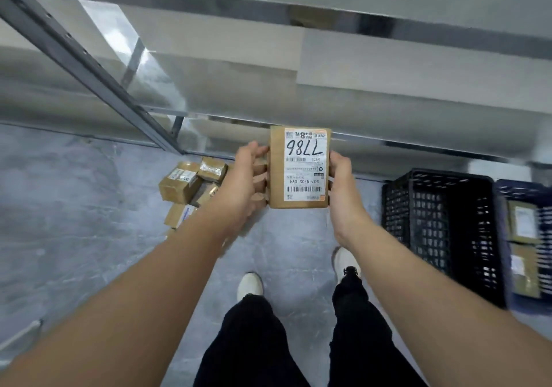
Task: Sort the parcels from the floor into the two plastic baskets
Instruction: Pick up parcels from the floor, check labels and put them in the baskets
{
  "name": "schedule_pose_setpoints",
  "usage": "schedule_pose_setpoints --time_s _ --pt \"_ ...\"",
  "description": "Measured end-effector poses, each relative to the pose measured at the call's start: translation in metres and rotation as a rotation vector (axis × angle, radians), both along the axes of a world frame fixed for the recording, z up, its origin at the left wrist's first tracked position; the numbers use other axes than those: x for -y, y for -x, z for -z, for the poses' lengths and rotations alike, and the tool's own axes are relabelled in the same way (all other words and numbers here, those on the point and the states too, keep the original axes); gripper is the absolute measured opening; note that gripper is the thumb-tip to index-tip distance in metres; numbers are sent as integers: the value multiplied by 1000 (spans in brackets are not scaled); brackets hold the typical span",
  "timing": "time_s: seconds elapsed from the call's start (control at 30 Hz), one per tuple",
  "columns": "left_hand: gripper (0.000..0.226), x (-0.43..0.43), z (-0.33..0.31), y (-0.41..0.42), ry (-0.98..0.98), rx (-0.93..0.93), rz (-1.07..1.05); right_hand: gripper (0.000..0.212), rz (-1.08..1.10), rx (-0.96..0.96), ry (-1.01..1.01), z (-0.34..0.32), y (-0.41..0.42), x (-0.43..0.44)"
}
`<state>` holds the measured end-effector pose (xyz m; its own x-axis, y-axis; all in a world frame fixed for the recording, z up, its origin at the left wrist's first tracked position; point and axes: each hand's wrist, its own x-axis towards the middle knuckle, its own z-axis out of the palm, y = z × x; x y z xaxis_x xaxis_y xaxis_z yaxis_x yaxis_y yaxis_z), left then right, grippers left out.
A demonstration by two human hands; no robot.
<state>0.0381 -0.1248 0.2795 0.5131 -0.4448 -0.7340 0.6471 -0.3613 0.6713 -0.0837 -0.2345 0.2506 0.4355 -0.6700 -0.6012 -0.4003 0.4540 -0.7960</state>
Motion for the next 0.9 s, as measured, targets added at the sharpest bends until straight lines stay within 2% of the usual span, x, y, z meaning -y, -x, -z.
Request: schedule_pose_setpoints --time_s 0.23,0.43,0.6,0.73,0.83,0.9 --pt "49 -5 -124 -4 167 125 151 57 96 35 143 -136 8 -17" --pt "47 -6 -224 24 285 239 233 45 184 136 256 -244 39 -23" --pt "38 2 -285 74 348 302 274 42 228 194 321 -300 89 -19" --pt "36 11 -324 129 387 351 303 58 268 220 372 -337 137 -14" --pt "42 22 -348 174 425 391 302 41 274 256 410 -360 180 -2" --pt "44 29 -364 206 440 411 285 39 260 265 432 -375 208 7"
